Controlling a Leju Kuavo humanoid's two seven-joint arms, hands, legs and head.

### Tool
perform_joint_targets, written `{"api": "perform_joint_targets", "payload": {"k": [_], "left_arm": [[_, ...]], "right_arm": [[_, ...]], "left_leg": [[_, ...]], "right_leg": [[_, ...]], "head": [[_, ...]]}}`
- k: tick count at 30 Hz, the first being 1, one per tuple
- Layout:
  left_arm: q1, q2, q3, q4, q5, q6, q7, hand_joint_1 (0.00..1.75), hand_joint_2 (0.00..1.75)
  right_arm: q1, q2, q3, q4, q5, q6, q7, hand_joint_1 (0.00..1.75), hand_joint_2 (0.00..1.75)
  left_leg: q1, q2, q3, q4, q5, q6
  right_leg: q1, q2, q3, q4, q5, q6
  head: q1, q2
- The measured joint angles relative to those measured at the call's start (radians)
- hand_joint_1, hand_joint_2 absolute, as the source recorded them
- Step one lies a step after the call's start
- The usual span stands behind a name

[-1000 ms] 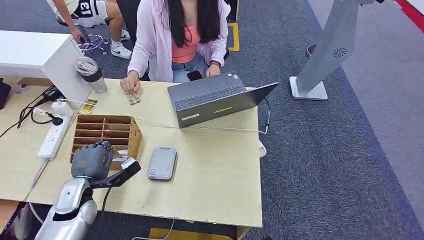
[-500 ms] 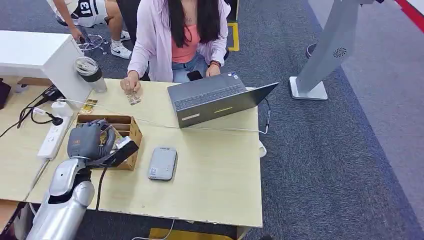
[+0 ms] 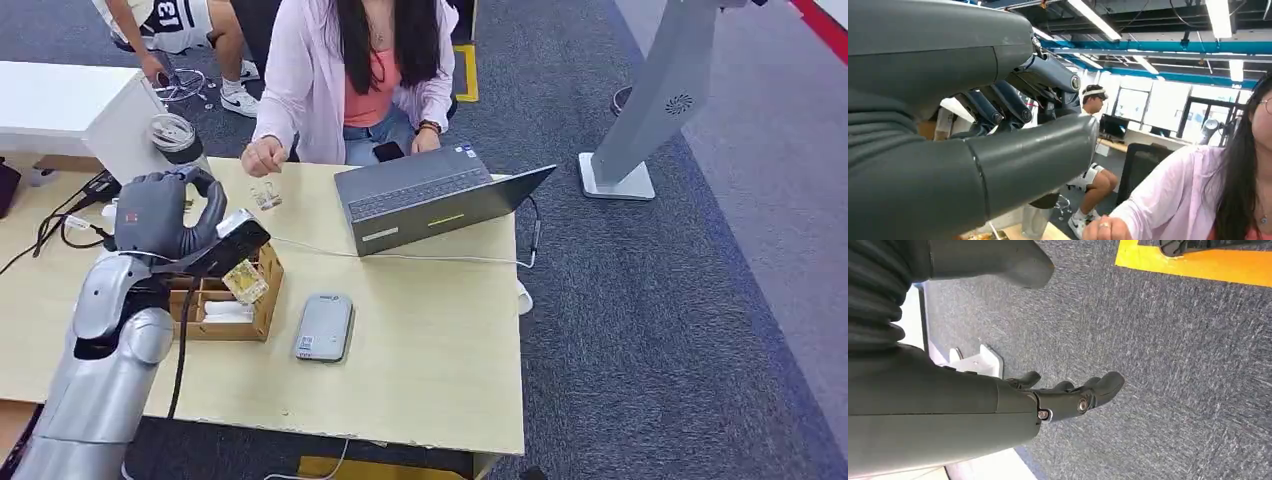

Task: Pass the card to the sensor for recognition and then transmit it.

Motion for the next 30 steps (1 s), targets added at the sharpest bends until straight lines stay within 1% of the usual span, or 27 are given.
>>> {"api": "perform_joint_targets", "payload": {"k": [9, 12, 15, 18, 20, 25, 30], "left_arm": [[-0.012, 0.001, -0.004, -0.003, 0.0, 0.006, 0.002, 1.75, 0.0], [-0.055, -0.011, -0.008, 0.001, -0.03, 0.022, 0.039, 1.75, 0.0], [-0.139, -0.04, -0.013, 0.066, -0.066, 0.035, 0.07, 1.75, 0.0], [-0.203, -0.073, -0.015, 0.138, -0.081, 0.055, 0.071, 1.75, 0.0], [-0.225, -0.088, -0.016, 0.164, -0.082, 0.058, 0.071, 1.75, 0.0], [-0.241, -0.109, -0.016, 0.206, -0.089, 0.071, 0.066, 1.75, 0.0], [-0.222, -0.111, -0.025, 0.214, -0.088, 0.084, 0.048, 1.75, 0.0]], "right_arm": [[-0.002, 0.0, -0.01, 0.0, 0.005, 0.001, 0.0, 0.0, 1.75], [-0.007, 0.0, -0.01, 0.0, 0.024, 0.003, 0.006, 0.0, 1.75], [-0.024, 0.002, -0.009, 0.0, 0.039, 0.004, 0.016, 0.0, 1.75], [-0.036, 0.01, -0.009, 0.0, 0.044, 0.001, 0.028, 0.0, 1.75], [-0.039, 0.016, -0.009, 0.001, 0.045, 0.0, 0.032, 0.0, 1.75], [-0.041, 0.022, -0.009, 0.001, 0.045, -0.003, 0.034, 0.0, 1.75], [-0.04, 0.023, -0.009, 0.001, 0.042, -0.011, 0.025, 0.0, 1.75]], "left_leg": [[0.0, 0.0, 0.0, 0.0, 0.0, 0.0], [0.0, 0.0, 0.0, 0.0, 0.0, 0.0], [0.0, -0.001, -0.001, 0.0, 0.001, 0.0], [0.0, 0.0, 0.0, 0.001, 0.001, 0.0], [0.0, 0.0, 0.0, 0.001, 0.001, 0.0], [0.0, 0.0, 0.0, 0.0, 0.001, 0.0], [0.0, 0.0, 0.0, 0.0, 0.001, 0.0]], "right_leg": [[0.0, 0.0, 0.0, 0.0, 0.0, 0.0], [0.0, 0.0, 0.0, 0.0, 0.0, 0.0], [0.0, -0.001, 0.0, 0.0, 0.001, 0.0], [0.0, 0.0, 0.0, 0.0, 0.002, 0.001], [0.0, 0.0, 0.0, 0.0, 0.002, 0.001], [0.0, 0.0, -0.001, 0.0, 0.002, 0.001], [0.0, 0.0, -0.001, 0.0, 0.002, 0.0]], "head": [[0.0, 0.0], [0.0, 0.0], [0.0, 0.0], [0.0, 0.0], [0.0, 0.0], [0.0, 0.0], [0.0, 0.0]]}}
